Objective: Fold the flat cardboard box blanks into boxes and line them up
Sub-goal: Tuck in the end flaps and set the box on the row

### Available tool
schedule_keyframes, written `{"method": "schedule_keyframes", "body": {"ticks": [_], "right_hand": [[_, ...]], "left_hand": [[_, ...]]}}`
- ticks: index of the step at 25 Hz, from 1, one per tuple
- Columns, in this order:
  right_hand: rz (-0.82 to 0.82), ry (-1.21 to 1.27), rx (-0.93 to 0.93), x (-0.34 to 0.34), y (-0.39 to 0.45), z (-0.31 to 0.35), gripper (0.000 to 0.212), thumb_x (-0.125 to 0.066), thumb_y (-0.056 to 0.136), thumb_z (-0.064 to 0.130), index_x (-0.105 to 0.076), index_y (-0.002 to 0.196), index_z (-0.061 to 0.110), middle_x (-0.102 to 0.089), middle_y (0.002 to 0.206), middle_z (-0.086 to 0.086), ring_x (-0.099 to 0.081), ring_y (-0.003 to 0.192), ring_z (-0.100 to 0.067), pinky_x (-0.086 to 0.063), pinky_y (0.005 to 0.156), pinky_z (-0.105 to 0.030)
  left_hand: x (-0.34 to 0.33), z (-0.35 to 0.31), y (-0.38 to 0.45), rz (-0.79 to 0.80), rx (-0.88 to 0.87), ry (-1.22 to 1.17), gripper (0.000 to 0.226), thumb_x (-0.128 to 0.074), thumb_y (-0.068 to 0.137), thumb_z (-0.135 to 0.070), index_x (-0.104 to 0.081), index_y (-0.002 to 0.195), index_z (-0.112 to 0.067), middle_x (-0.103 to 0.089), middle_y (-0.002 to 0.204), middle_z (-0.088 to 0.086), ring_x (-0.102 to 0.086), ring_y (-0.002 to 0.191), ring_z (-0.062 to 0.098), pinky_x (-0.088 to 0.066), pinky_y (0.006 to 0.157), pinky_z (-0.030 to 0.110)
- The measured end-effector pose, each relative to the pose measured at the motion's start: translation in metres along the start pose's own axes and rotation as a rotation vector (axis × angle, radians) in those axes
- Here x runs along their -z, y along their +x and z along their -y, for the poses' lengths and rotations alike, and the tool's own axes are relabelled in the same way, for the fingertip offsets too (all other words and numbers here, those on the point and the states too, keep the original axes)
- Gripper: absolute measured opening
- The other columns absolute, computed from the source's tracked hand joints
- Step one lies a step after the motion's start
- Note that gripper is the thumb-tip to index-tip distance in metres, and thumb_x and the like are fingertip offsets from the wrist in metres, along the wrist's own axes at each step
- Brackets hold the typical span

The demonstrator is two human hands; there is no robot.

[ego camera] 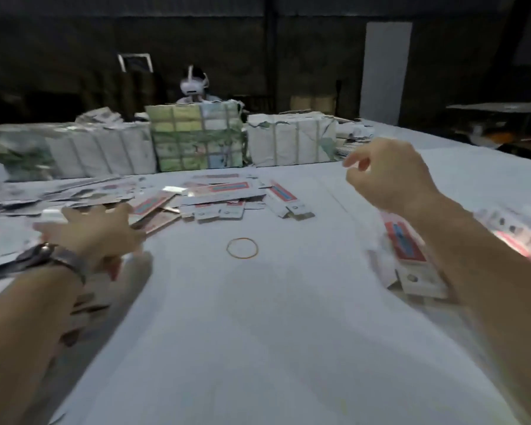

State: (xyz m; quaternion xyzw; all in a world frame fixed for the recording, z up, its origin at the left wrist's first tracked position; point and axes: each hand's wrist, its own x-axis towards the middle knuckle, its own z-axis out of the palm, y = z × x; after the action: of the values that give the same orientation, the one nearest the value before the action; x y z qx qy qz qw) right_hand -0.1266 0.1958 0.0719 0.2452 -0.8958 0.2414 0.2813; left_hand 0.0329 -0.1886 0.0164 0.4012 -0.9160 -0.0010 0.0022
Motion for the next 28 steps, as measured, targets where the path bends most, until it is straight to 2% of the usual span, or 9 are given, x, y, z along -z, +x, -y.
{"method": "schedule_keyframes", "body": {"ticks": [2,5,11,14,17,19,21,25,28], "right_hand": [[0.101,0.07,0.09,-0.005,-0.012,0.029,0.017,-0.061,0.086,0.024,-0.074,0.097,0.028,-0.064,0.087,0.006,-0.057,0.089,-0.023,-0.048,0.079,-0.038],[0.179,0.106,0.142,-0.007,-0.026,0.042,0.013,-0.065,0.085,0.023,-0.071,0.092,0.033,-0.059,0.081,0.018,-0.056,0.085,-0.021,-0.044,0.077,-0.037],[0.193,0.121,0.17,-0.014,-0.034,0.051,0.014,-0.068,0.084,0.018,-0.072,0.087,0.031,-0.062,0.08,0.014,-0.057,0.079,-0.024,-0.045,0.076,-0.04],[0.171,0.17,0.177,-0.014,-0.037,0.055,0.012,-0.068,0.083,0.019,-0.073,0.087,0.029,-0.062,0.078,0.014,-0.058,0.077,-0.023,-0.048,0.079,-0.042],[0.18,0.233,0.163,-0.017,-0.045,0.064,0.014,-0.068,0.084,0.02,-0.075,0.094,0.026,-0.064,0.075,0.013,-0.059,0.073,-0.017,-0.047,0.077,-0.036],[0.2,0.361,0.138,-0.017,-0.049,0.072,0.013,-0.069,0.086,0.023,-0.073,0.095,0.032,-0.066,0.072,0.011,-0.06,0.07,-0.012,-0.044,0.072,-0.028],[0.242,0.62,0.071,-0.015,-0.051,0.082,0.016,-0.07,0.088,0.033,-0.067,0.102,0.04,-0.067,0.077,0.008,-0.062,0.075,-0.014,-0.046,0.07,-0.024],[0.202,0.897,-0.06,-0.012,-0.054,0.092,0.037,-0.061,0.091,0.045,-0.046,0.124,0.05,-0.06,0.098,0.009,-0.065,0.081,-0.002,-0.048,0.061,-0.019],[0.015,1.086,-0.197,-0.003,-0.05,0.091,0.045,-0.063,0.095,0.026,-0.044,0.133,0.04,-0.055,0.109,0.002,-0.069,0.089,-0.012,-0.057,0.061,-0.021]], "left_hand": [[0.006,0.0,-0.025,0.069,0.105,0.072,0.054,-0.059,0.071,-0.053,-0.047,0.12,-0.034,-0.052,0.137,0.013,-0.043,0.129,0.048,-0.033,0.106,0.063],[0.005,-0.001,-0.029,0.091,0.048,0.053,0.056,-0.066,0.06,-0.031,-0.053,0.114,-0.027,-0.06,0.11,0.01,-0.059,0.109,0.038,-0.044,0.097,0.051],[0.017,-0.012,-0.039,0.03,-0.135,0.051,0.057,-0.07,0.082,-0.014,-0.049,0.135,-0.015,-0.062,0.122,0.015,-0.057,0.095,0.033,-0.035,0.056,0.031],[0.043,-0.027,-0.054,-0.043,-0.252,-0.099,0.058,-0.053,0.097,-0.013,-0.033,0.151,-0.014,-0.058,0.134,0.021,-0.056,0.115,0.038,-0.041,0.068,0.035],[0.073,-0.05,-0.076,-0.134,-0.432,-0.364,0.074,-0.039,0.092,0.004,-0.022,0.158,-0.026,-0.049,0.15,0.017,-0.055,0.125,0.033,-0.047,0.081,0.035],[0.086,-0.067,-0.095,-0.109,-0.545,-0.679,0.083,-0.036,0.088,0.009,-0.027,0.152,-0.042,-0.044,0.156,0.005,-0.065,0.101,0.009,-0.055,0.062,0.03],[0.087,-0.086,-0.118,-0.03,-0.667,-1.014,0.075,-0.039,0.093,0.007,-0.035,0.146,-0.047,-0.047,0.154,-0.006,-0.065,0.077,-0.01,-0.048,0.046,0.014],[0.075,-0.12,-0.144,0.001,-0.749,-1.392,0.063,-0.055,0.098,-0.005,-0.036,0.148,-0.039,-0.057,0.142,-0.011,-0.071,0.1,0.007,-0.059,0.071,0.031],[0.078,-0.137,-0.144,0.105,-0.685,-1.584,0.058,-0.052,0.096,-0.001,-0.044,0.147,-0.029,-0.07,0.118,-0.005,-0.074,0.081,0.004,-0.056,0.055,0.019]]}}
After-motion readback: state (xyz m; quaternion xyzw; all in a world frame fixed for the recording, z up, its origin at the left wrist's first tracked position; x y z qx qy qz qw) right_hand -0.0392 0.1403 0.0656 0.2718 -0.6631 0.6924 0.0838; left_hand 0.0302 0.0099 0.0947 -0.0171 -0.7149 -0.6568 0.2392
